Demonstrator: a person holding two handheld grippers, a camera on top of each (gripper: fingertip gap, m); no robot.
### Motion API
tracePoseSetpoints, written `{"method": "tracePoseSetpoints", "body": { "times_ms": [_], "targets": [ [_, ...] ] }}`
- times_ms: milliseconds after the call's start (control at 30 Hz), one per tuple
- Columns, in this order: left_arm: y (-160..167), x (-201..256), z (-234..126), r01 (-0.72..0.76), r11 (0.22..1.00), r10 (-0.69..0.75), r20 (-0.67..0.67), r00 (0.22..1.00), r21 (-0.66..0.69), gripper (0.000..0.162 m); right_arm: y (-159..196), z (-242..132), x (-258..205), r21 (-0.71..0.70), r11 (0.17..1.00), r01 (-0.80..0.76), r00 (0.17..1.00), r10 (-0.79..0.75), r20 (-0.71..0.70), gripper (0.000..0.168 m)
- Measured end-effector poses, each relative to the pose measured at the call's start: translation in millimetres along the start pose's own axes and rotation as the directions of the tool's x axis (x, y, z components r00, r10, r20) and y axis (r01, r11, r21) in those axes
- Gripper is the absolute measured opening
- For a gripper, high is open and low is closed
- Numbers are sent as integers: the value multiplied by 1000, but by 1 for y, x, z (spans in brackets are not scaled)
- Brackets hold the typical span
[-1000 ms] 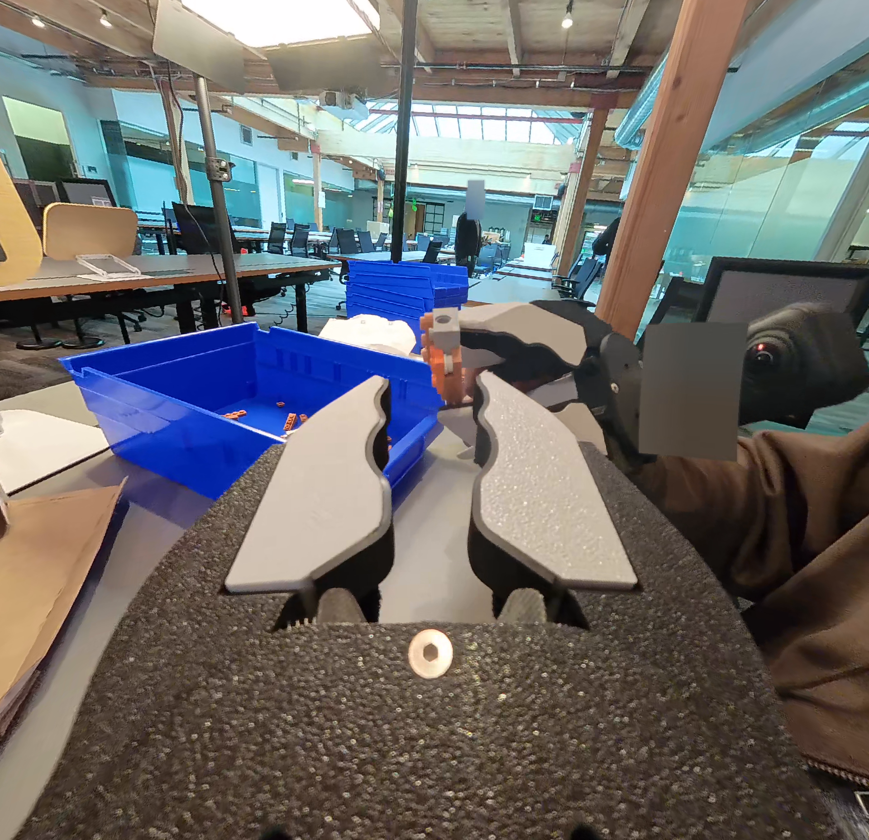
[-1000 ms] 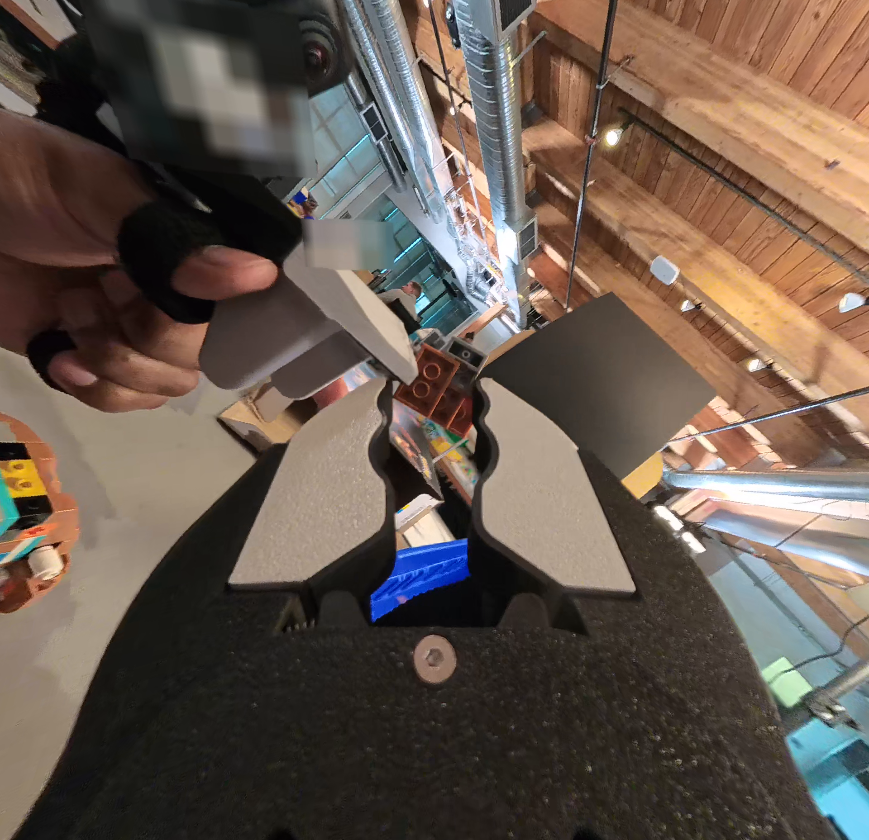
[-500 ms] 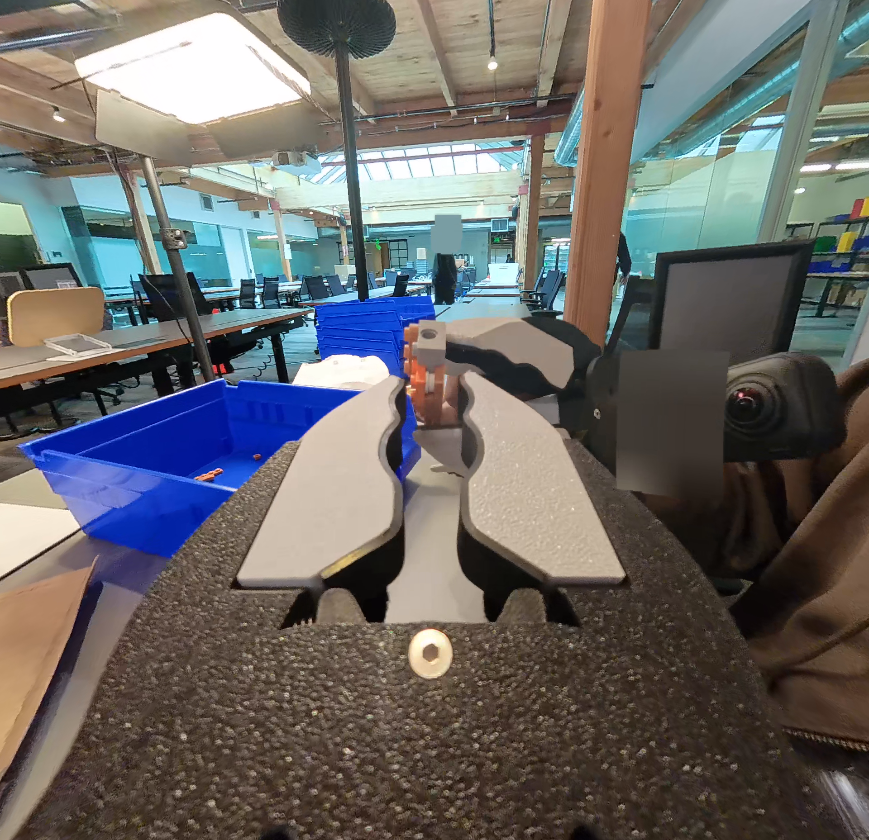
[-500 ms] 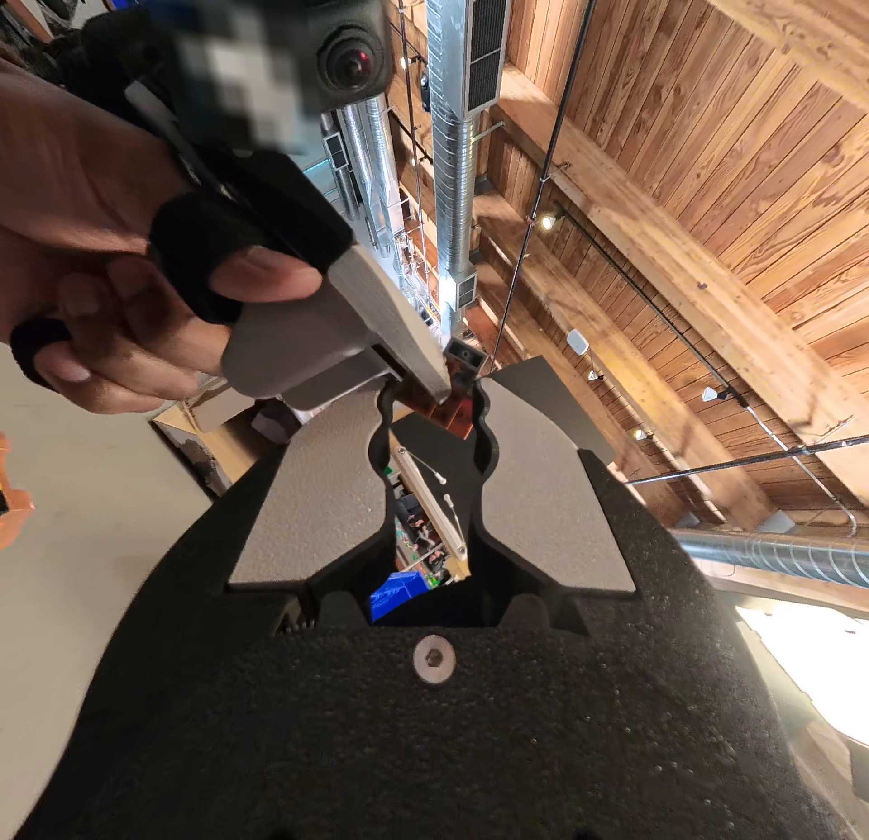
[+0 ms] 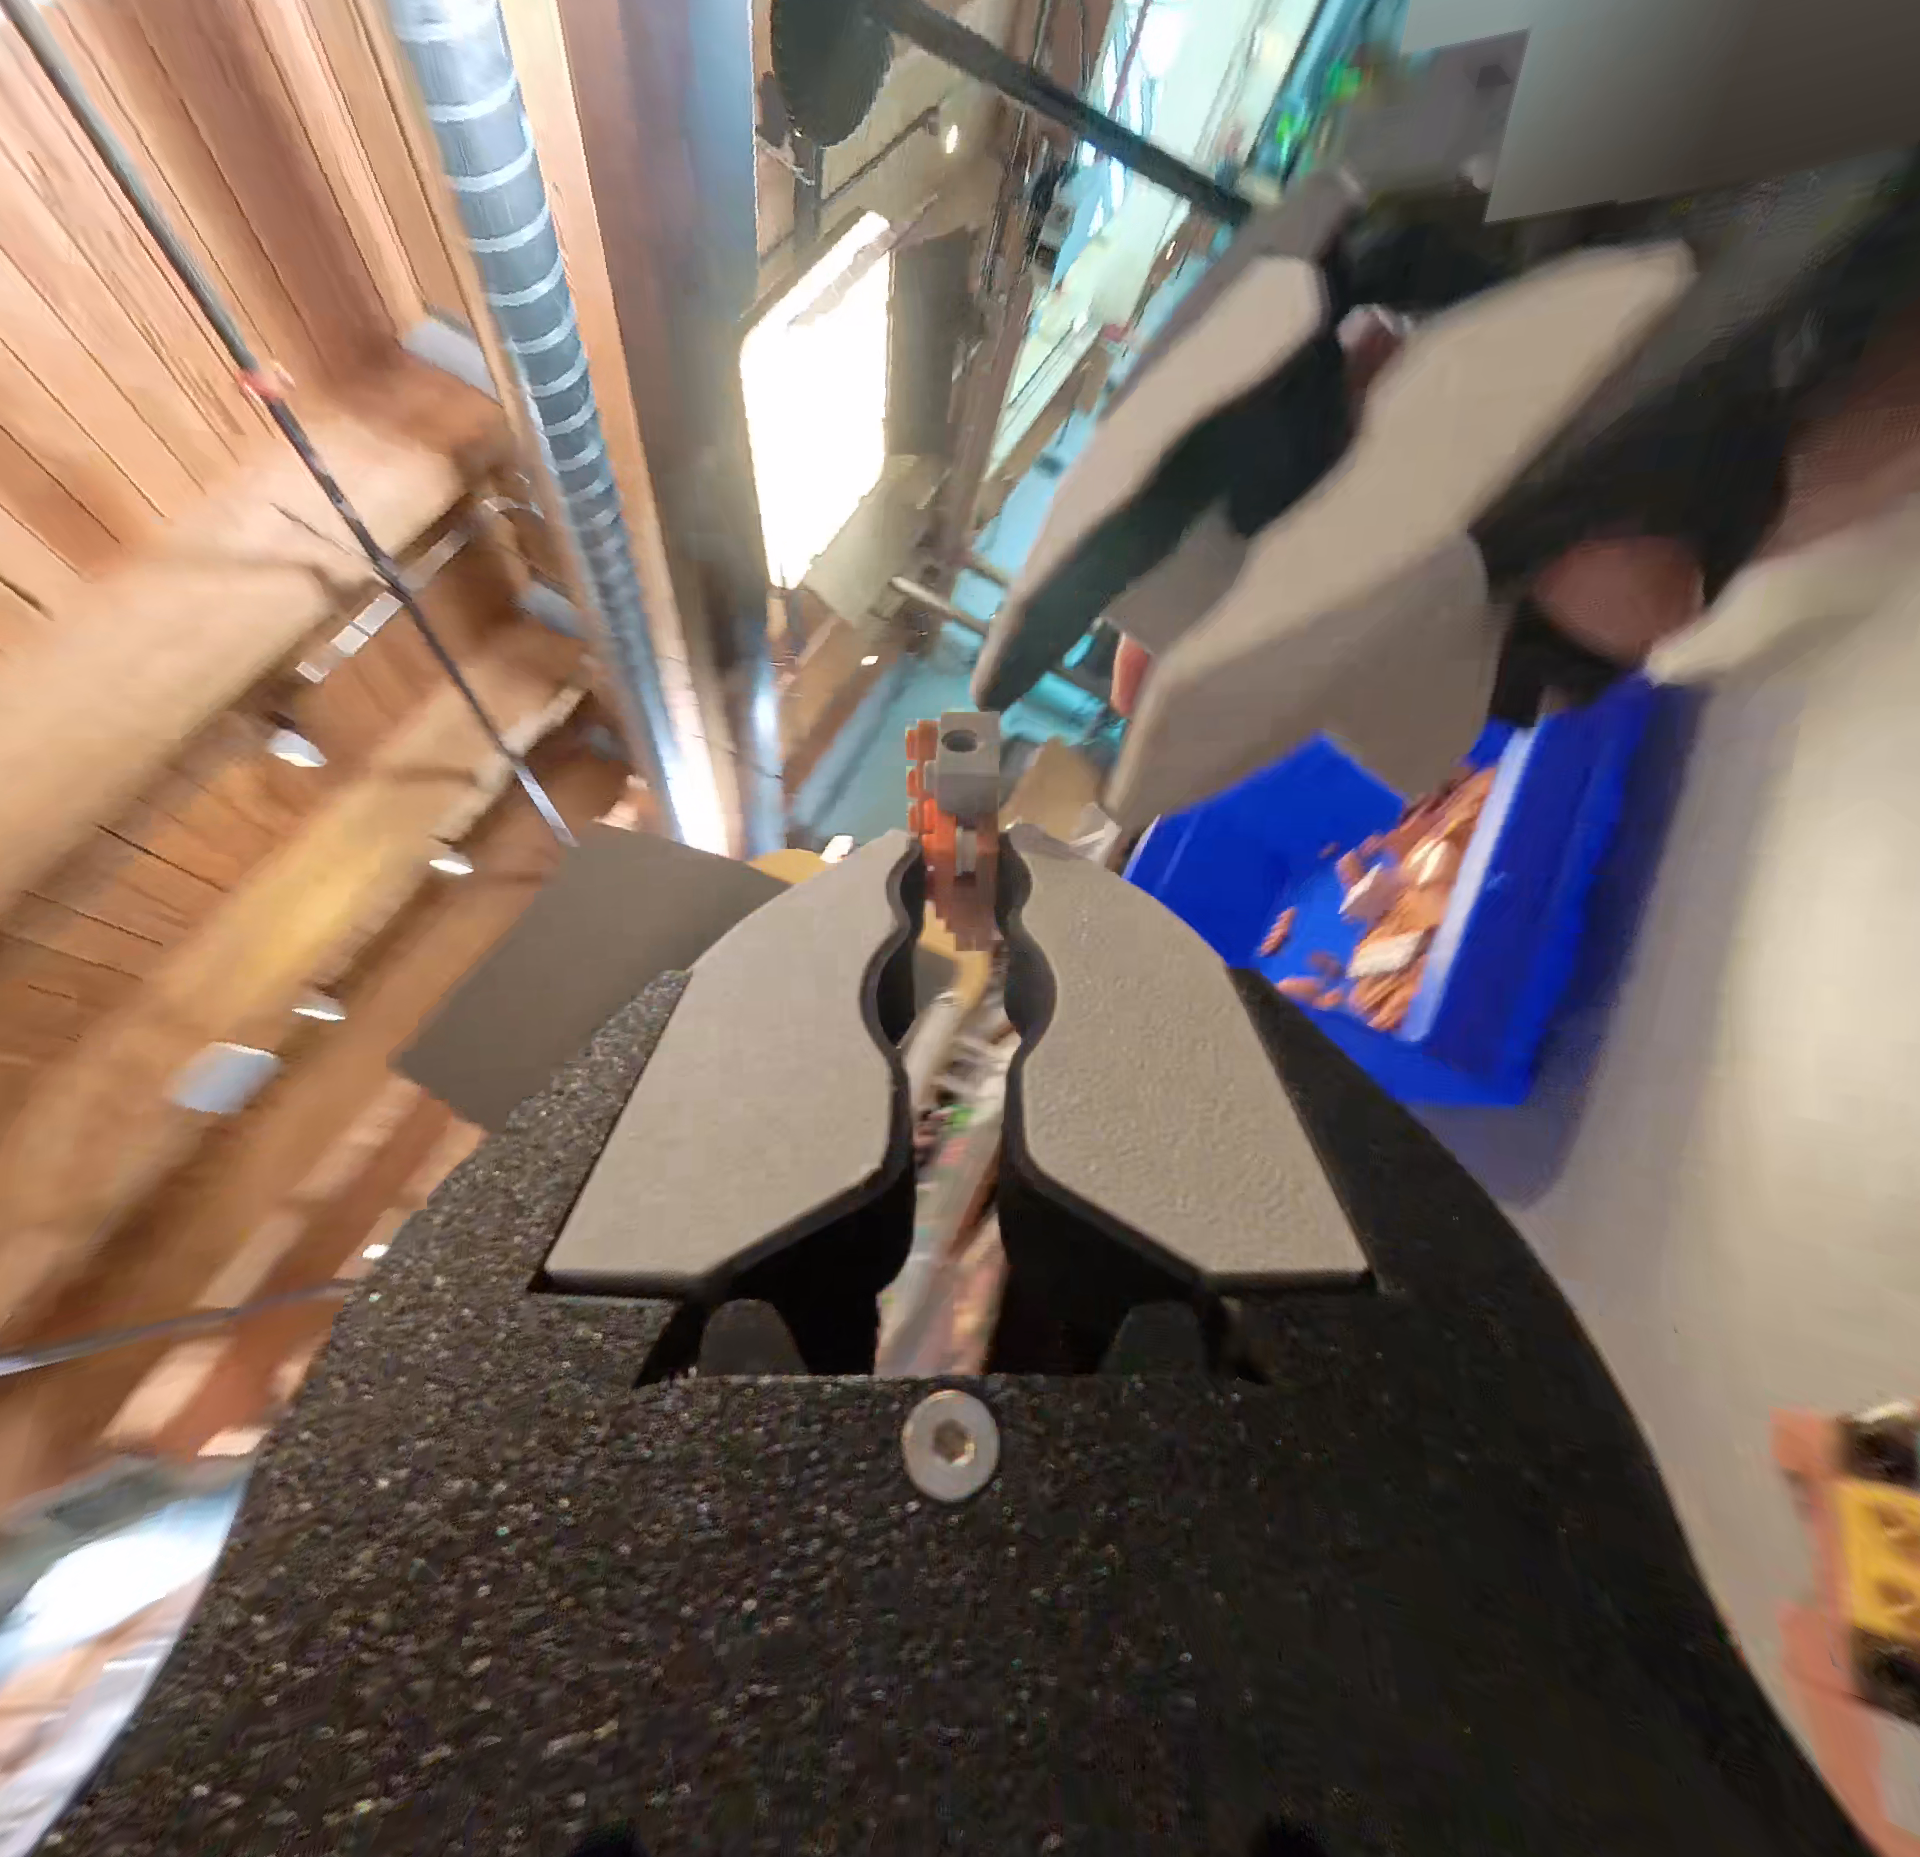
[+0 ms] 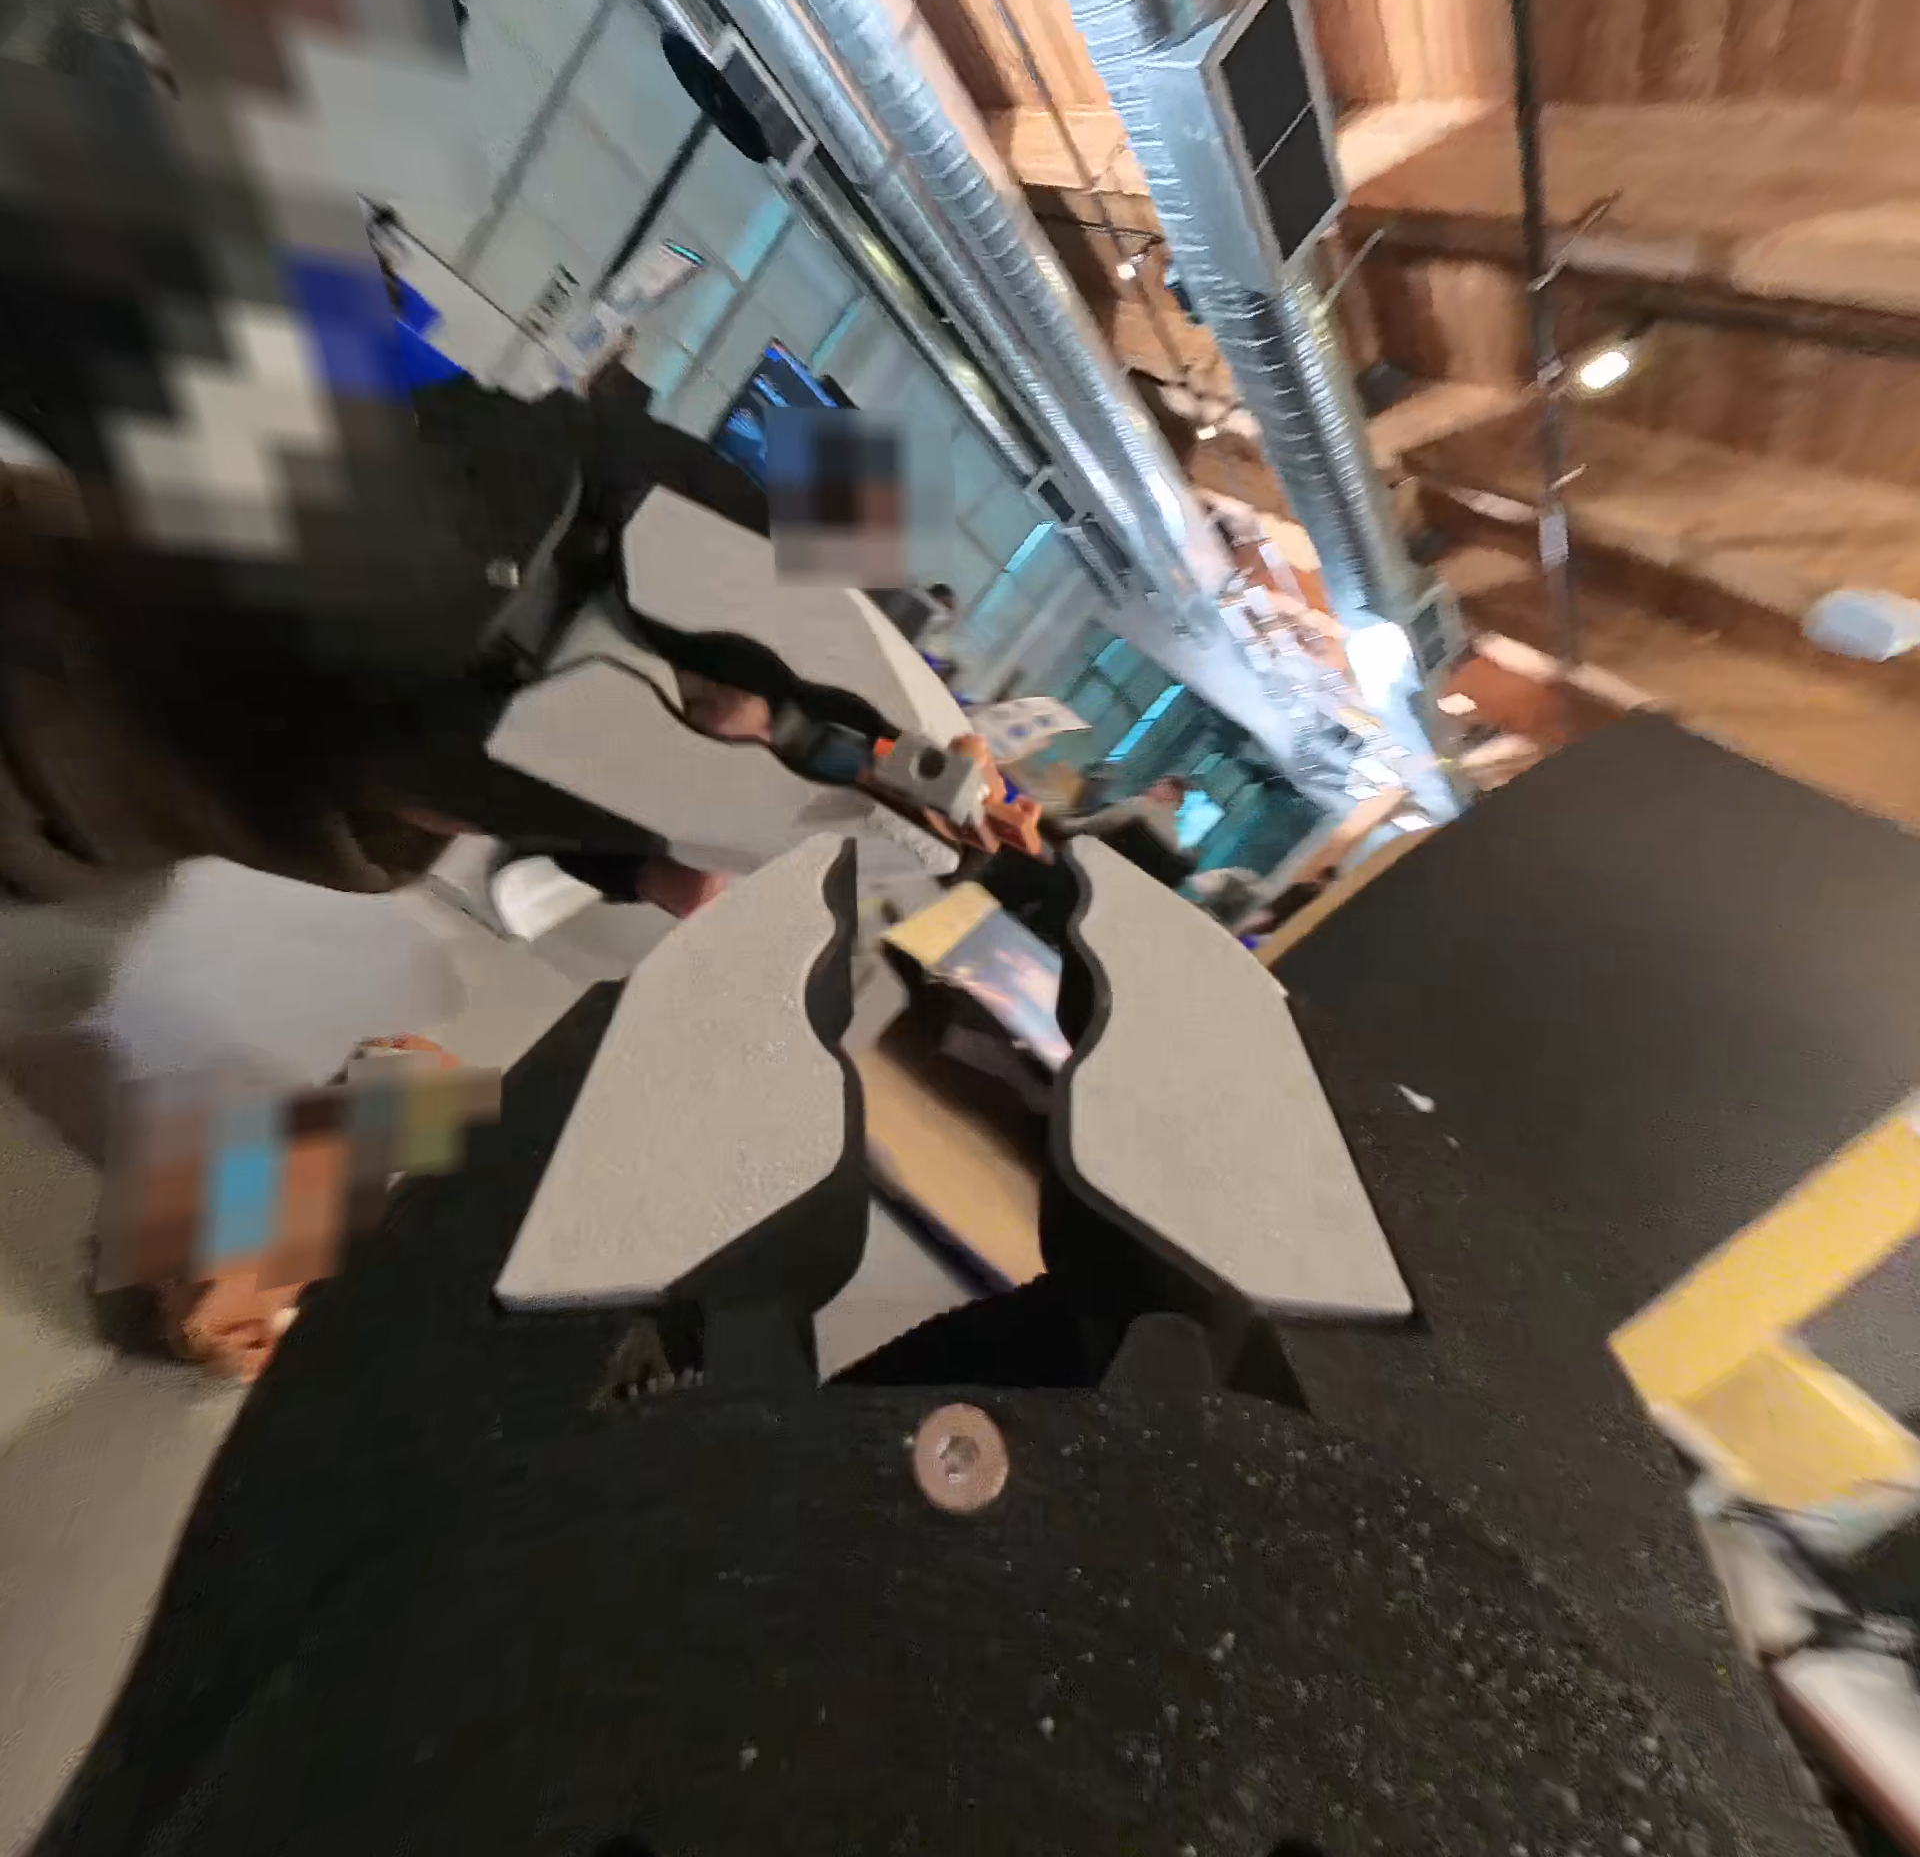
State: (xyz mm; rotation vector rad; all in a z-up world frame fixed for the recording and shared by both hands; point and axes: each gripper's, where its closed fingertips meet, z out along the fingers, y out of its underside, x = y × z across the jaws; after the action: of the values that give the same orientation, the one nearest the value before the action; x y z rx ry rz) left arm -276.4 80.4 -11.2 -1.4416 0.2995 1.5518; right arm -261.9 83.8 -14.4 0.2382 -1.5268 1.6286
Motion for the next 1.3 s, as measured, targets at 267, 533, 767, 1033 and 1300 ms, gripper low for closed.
{"method": "tracePoseSetpoints", "body": {
  "times_ms": [267, 533, 767, 1033, 1300],
  "targets": [
    [10, 6, 2, -331, 940, 336, 53, 940, -84, 12, -7, -4, 0, 2, 898, -441, 879, 431, 203, 7],
    [15, 11, 4, -501, 857, 509, 49, 859, -125, 12, 9, 1, 0, -119, 872, -474, 855, 488, 175, 17],
    [0, 19, -1, -460, 888, 459, 48, 887, 6, 12, 4, -7, -4, -120, 815, -567, 760, 574, 306, 28],
    [-30, 19, -14, -285, 934, 285, 34, 958, 214, 12, -12, -22, -7, -108, 727, -678, 607, 637, 476, 23],
    [-36, 33, -18, -274, 922, 294, -35, 955, 274, 12, -13, -25, -26, -163, 752, -639, 581, 610, 539, 16]
  ]
}}
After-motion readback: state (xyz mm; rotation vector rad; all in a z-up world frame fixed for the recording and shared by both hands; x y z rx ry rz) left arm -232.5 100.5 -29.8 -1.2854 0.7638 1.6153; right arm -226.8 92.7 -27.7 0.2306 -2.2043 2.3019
